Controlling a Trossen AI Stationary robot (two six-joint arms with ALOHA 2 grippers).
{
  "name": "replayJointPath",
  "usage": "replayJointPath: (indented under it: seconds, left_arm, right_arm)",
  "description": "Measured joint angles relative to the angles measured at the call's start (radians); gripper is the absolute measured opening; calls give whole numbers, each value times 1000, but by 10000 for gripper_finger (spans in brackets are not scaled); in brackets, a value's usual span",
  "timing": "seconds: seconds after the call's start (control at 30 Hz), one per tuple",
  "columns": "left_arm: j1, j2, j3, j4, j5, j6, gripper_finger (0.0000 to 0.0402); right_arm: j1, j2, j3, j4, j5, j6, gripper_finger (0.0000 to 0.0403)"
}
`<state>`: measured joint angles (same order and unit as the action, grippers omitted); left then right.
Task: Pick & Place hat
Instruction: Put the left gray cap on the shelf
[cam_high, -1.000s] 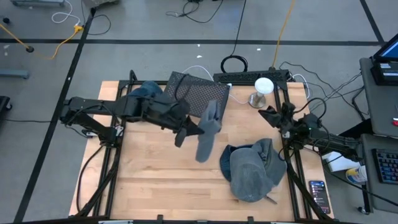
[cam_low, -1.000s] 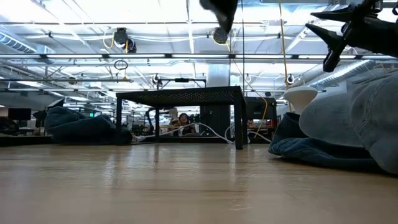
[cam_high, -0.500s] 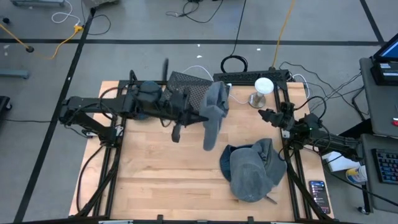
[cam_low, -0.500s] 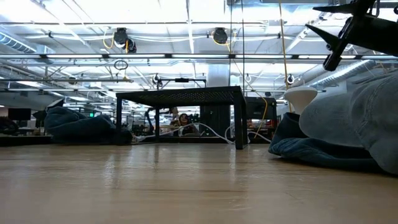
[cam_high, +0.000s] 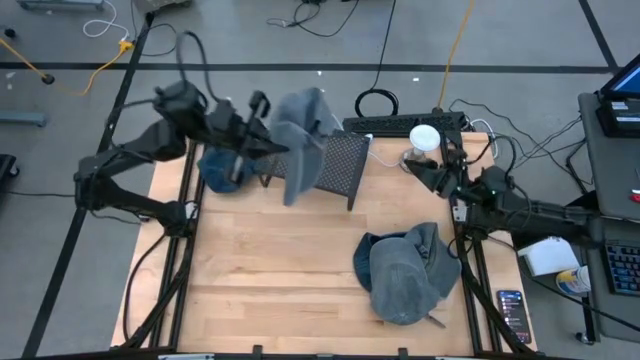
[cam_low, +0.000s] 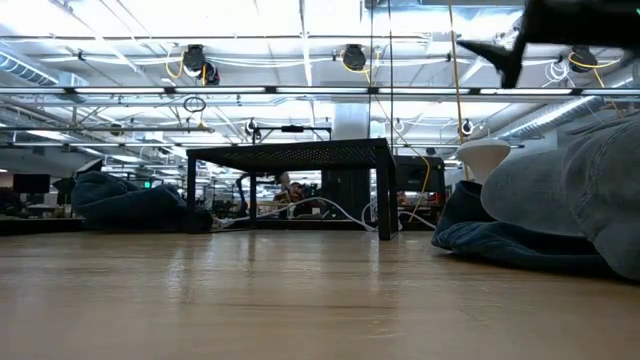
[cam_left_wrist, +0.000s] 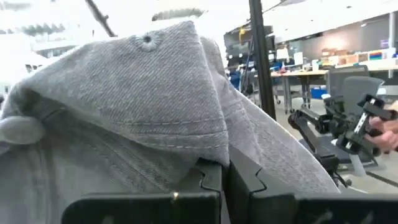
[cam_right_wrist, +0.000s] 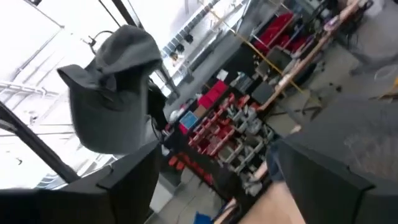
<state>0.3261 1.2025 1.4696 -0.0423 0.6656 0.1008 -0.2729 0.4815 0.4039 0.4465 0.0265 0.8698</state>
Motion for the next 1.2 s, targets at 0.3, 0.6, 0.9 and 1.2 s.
replayJointPath:
  seconds: [0.3, 0.6, 0.9, 1.2]
  left_arm:
    - [181, -48, 0, 263, 302, -102, 0]
    - [260, -29, 0, 541, 395, -255, 0]
    - [252, -12, 0, 575, 387, -261, 0]
    - [185, 68, -1, 573, 332, -210, 0]
  right_arm:
    - [0, 425, 405, 0, -20, -108, 320]
    - [58, 768, 750, 19, -109, -182, 320]
    - [129, 978, 978, 65, -107, -261, 320]
    - [189, 1055, 1064, 66, -110, -288, 320]
